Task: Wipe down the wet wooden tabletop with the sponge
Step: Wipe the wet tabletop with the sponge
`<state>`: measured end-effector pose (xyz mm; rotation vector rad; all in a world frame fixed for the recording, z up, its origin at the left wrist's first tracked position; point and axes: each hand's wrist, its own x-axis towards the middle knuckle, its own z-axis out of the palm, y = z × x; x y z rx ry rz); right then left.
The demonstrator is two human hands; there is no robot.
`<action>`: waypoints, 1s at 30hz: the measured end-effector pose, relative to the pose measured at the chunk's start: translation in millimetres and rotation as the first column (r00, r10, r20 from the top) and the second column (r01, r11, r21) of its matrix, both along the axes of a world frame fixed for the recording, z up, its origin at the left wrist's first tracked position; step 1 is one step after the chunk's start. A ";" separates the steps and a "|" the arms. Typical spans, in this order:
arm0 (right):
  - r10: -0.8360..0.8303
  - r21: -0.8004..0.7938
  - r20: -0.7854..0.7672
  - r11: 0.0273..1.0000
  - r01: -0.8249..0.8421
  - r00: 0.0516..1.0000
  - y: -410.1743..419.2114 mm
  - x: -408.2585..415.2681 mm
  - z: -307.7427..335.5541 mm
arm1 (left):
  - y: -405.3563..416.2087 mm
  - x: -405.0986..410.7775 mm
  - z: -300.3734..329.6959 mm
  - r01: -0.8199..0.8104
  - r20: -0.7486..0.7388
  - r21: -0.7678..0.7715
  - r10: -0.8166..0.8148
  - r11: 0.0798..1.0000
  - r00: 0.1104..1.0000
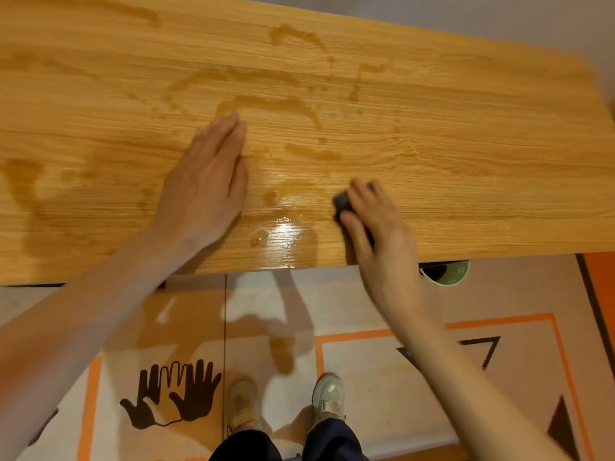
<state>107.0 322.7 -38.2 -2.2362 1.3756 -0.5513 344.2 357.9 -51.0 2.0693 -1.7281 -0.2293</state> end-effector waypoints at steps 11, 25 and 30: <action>-0.044 0.036 0.033 0.998 0.043 0.998 -52.0 65.0 0.4 | 1.3 16.5 -10.5 -0.011 0.048 0.018 0.010 1.000 0.999; 0.001 0.057 0.069 0.998 -0.005 0.998 -49.5 100.1 3.0 | 0.3 15.6 -10.7 -0.025 0.062 0.007 0.025 1.000 0.998; 0.013 0.051 0.052 0.999 -0.015 0.999 44.9 50.3 2.5 | 1.9 15.3 -10.3 -0.024 0.052 0.007 0.024 1.000 0.998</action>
